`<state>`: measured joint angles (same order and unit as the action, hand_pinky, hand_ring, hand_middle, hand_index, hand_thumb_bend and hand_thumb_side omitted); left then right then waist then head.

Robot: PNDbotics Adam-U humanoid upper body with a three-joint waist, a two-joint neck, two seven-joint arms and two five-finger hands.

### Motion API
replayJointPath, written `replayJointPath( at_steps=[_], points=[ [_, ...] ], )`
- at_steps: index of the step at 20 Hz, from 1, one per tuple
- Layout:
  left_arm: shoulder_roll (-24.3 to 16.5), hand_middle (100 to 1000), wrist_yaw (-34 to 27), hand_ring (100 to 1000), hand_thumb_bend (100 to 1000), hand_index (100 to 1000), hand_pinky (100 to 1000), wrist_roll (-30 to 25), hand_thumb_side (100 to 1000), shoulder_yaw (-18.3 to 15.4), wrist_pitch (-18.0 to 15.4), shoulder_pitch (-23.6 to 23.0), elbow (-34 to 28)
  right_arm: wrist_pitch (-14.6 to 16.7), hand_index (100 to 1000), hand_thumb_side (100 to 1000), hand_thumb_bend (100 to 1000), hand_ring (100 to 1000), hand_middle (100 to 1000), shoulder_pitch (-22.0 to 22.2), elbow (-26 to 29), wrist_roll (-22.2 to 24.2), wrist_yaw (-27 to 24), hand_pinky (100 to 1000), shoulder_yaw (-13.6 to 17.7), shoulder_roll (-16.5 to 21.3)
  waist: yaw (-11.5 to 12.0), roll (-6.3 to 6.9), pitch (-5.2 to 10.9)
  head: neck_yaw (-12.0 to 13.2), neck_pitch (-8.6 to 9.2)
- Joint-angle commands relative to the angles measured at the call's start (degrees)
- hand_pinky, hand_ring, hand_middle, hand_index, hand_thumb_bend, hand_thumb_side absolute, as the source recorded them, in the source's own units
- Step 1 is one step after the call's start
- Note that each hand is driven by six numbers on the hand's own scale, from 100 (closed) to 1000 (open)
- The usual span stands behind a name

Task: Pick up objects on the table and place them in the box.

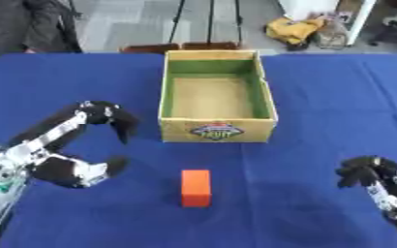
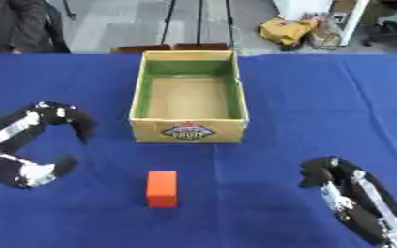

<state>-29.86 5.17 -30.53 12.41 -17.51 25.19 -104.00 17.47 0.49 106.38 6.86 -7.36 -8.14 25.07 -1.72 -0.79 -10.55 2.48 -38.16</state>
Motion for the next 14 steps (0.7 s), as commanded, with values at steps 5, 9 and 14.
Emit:
replayJointPath(
  at_steps=[5, 9, 14],
  points=[
    [1.5, 609, 3.7, 571, 433, 805, 639, -1.1, 534, 4.1, -3.1, 6.0, 5.1, -0.4, 695, 585, 100, 526, 416, -0.4, 3.5, 0.0, -1.5, 773, 1.0, 1.9, 0.0, -0.31, 0.67, 0.2, 0.39],
    [2.7, 610, 5.8, 573, 458, 803, 640, -1.8, 554, 5.6, -5.1, 7.7, 7.5, -0.5, 695, 581, 100, 526, 416, -0.7, 4.3, 0.2, -2.2, 767, 0.6, 1.9, -0.1, -0.32, 0.73, 0.2, 0.41],
    [4.6, 597, 8.2, 564, 463, 798, 630, -2.9, 567, 7.8, -7.6, 9.4, 10.1, -0.9, 695, 577, 100, 526, 416, -1.6, 4.9, 1.3, -3.5, 765, 0.1, 2.1, -0.2, -0.24, 0.82, 0.2, 0.38]
  ],
)
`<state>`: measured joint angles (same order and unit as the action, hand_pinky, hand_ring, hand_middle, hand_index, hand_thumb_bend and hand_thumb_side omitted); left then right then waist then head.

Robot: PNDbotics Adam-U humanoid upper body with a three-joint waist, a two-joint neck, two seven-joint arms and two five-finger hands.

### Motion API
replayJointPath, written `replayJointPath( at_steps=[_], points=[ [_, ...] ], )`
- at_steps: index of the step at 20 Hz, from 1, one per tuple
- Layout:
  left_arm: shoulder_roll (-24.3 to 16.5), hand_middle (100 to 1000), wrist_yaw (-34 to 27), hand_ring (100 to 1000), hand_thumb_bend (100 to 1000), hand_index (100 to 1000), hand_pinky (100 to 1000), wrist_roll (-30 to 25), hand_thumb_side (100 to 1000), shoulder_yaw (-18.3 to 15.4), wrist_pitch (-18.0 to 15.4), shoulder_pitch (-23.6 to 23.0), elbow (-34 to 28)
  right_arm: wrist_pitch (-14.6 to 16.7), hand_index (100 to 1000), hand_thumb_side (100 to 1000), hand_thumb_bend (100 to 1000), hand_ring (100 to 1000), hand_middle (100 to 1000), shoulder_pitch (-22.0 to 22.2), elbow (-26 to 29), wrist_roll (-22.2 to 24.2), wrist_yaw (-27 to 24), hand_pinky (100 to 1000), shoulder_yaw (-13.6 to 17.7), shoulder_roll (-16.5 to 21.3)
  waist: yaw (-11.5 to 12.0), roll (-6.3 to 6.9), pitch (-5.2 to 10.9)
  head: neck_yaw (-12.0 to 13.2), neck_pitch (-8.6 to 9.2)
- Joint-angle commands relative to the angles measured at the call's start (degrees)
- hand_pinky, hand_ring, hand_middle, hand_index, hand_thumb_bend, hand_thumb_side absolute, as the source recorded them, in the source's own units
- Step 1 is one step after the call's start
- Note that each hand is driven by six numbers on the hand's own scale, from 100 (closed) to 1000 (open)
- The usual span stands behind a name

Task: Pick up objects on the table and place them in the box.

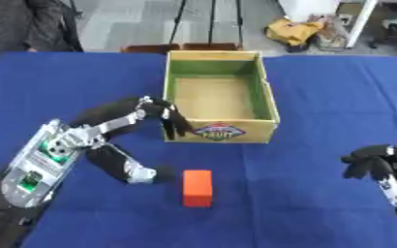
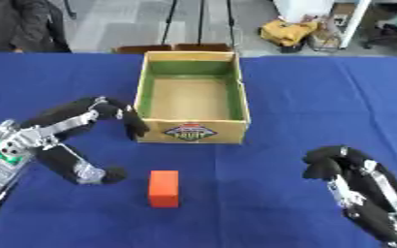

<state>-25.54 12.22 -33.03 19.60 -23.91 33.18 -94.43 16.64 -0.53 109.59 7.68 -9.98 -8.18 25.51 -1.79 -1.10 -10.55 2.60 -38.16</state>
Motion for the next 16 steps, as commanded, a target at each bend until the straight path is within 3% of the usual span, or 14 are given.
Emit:
replayJointPath(
  at_steps=[1, 16],
  points=[
    [0.6, 596, 1.6, 563, 463, 798, 629, -0.5, 567, 0.9, -1.6, 1.7, 1.0, -0.1, 695, 577, 100, 526, 416, -0.7, 1.8, 0.6, -1.1, 765, 0.1, 1.7, -0.1, 0.08, 0.83, 0.1, 0.38],
    [3.3, 578, 9.2, 545, 498, 784, 598, 1.6, 519, 4.1, -3.7, 3.0, 2.4, -0.6, 696, 578, 100, 525, 415, -1.4, 1.9, 1.4, -1.7, 763, -0.3, 1.9, -0.1, 0.26, 0.94, 0.0, 0.40]
  ],
)
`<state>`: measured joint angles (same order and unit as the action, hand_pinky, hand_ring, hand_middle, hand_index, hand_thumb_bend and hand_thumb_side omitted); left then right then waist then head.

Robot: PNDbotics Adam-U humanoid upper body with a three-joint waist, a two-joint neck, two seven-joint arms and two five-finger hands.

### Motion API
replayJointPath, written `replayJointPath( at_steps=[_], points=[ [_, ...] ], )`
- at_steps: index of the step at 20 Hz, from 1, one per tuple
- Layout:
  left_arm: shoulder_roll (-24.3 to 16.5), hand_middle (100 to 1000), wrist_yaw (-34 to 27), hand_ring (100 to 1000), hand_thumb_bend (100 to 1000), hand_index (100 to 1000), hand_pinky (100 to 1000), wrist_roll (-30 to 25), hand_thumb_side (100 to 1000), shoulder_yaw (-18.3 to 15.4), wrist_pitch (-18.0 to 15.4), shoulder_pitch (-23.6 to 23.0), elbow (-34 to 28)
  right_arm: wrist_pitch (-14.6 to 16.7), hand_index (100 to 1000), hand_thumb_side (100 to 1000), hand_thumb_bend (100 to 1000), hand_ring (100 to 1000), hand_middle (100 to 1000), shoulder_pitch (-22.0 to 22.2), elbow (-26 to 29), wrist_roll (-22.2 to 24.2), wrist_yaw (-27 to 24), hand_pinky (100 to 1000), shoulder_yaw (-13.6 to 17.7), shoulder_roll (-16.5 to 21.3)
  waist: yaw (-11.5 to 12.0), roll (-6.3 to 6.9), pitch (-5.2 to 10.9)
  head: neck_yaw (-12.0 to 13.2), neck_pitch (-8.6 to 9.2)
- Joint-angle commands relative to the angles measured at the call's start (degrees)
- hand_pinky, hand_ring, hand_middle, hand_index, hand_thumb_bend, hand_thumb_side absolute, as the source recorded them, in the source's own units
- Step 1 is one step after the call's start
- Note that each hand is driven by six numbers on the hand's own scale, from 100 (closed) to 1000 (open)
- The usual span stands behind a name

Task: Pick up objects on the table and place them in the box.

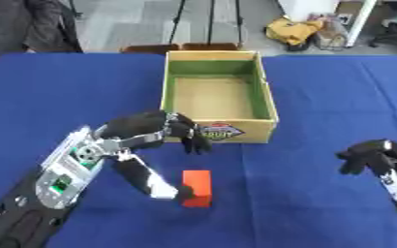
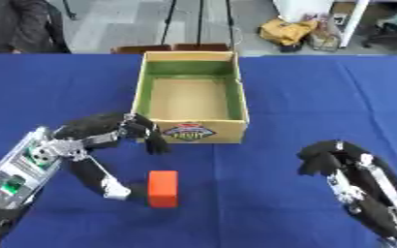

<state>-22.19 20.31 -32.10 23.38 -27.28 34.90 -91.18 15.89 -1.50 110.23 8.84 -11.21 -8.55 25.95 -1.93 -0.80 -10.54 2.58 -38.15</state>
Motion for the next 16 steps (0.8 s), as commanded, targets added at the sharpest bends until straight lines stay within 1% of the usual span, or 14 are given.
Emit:
replayJointPath(
  at_steps=[1, 6, 9, 13, 16],
  points=[
    [0.1, 577, 1.6, 545, 506, 784, 597, 0.8, 516, 0.4, -0.4, 1.3, -1.0, 0.2, 695, 578, 100, 525, 415, -0.4, 1.2, 0.3, -0.5, 763, 0.1, 1.4, 0.0, -0.05, 0.92, 0.1, 0.39],
    [0.5, 576, 3.9, 543, 524, 783, 594, 1.7, 499, 0.9, -1.1, 1.2, -0.8, 0.2, 696, 580, 100, 525, 414, -0.4, 1.2, 0.2, -0.3, 763, 0.1, 1.4, -0.1, 0.03, 0.88, 0.1, 0.34],
    [0.9, 573, 5.1, 540, 526, 781, 589, 2.2, 469, 1.1, -1.3, 1.2, -0.1, 0.2, 696, 580, 100, 525, 414, -0.4, 1.1, 0.3, -0.3, 763, 0.0, 1.4, -0.2, 0.09, 0.87, 0.2, 0.31],
    [1.5, 568, 6.5, 534, 508, 779, 580, 2.9, 456, 1.1, -1.3, 1.2, 1.2, 0.2, 696, 581, 100, 525, 414, -0.3, 1.1, 0.2, -0.2, 763, 0.0, 1.3, -0.3, 0.12, 0.86, 0.2, 0.35],
    [2.0, 561, 7.4, 526, 487, 777, 569, 3.2, 464, 1.2, -1.2, 1.0, 2.6, 0.2, 696, 582, 100, 525, 414, -0.4, 1.1, 0.3, -0.1, 762, 0.0, 1.3, -0.4, 0.18, 0.85, 0.2, 0.33]
  ],
)
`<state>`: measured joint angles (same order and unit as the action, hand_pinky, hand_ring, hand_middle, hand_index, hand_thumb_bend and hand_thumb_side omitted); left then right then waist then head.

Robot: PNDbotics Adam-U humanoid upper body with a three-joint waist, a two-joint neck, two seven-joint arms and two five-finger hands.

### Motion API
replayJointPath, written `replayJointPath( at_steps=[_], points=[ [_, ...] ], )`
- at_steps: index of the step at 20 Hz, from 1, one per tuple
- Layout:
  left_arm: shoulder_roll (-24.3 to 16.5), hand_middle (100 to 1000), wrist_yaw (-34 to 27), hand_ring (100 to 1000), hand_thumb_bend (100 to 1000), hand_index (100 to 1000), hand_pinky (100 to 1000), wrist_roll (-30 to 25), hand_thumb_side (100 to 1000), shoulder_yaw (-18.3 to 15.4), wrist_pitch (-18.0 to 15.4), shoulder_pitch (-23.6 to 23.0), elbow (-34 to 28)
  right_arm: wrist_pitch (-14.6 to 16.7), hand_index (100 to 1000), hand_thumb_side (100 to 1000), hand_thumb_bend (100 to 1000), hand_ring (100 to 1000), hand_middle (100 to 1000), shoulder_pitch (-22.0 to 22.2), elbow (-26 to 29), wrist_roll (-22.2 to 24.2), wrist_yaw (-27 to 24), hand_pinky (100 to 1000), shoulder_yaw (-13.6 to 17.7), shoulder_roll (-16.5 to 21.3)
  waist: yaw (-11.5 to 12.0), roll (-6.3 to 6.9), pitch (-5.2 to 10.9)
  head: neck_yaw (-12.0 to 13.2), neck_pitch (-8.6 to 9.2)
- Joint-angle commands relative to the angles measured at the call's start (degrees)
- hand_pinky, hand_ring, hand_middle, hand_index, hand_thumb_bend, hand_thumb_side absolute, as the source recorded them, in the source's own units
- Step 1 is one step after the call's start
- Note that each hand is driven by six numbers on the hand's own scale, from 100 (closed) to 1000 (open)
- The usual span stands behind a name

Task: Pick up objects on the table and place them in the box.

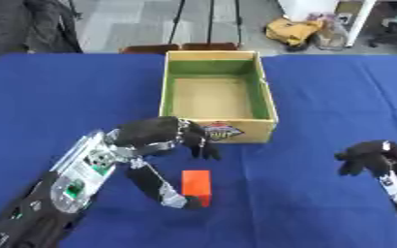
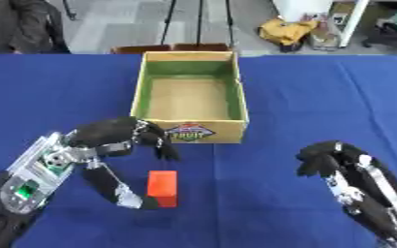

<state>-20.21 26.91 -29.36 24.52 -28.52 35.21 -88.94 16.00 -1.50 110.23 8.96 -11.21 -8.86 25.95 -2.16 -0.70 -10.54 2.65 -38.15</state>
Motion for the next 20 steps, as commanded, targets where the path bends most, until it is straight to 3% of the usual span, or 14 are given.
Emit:
replayJointPath(
  at_steps=[1, 11, 20],
  points=[
    [0.2, 554, 1.1, 519, 477, 776, 557, 0.5, 461, 0.1, 0.1, 0.7, 0.8, 0.1, 696, 582, 100, 525, 414, -0.4, 1.0, 0.2, -0.1, 763, 0.3, 1.3, -0.1, 0.09, 0.84, 0.1, 0.31],
    [1.1, 536, 4.1, 501, 447, 768, 514, 1.8, 422, 0.0, -0.1, 0.2, 4.2, 0.1, 696, 584, 100, 525, 414, -0.2, 0.9, 0.1, 0.1, 762, 0.3, 1.2, -0.1, 0.06, 0.75, 0.3, 0.13],
    [0.9, 541, 5.6, 510, 510, 773, 522, 2.3, 381, 0.9, -1.5, 0.1, 3.6, 0.1, 696, 584, 100, 526, 414, -0.2, 0.9, 0.0, 0.2, 762, 0.2, 1.2, -0.1, 0.07, 0.76, 0.4, 0.07]
  ],
)
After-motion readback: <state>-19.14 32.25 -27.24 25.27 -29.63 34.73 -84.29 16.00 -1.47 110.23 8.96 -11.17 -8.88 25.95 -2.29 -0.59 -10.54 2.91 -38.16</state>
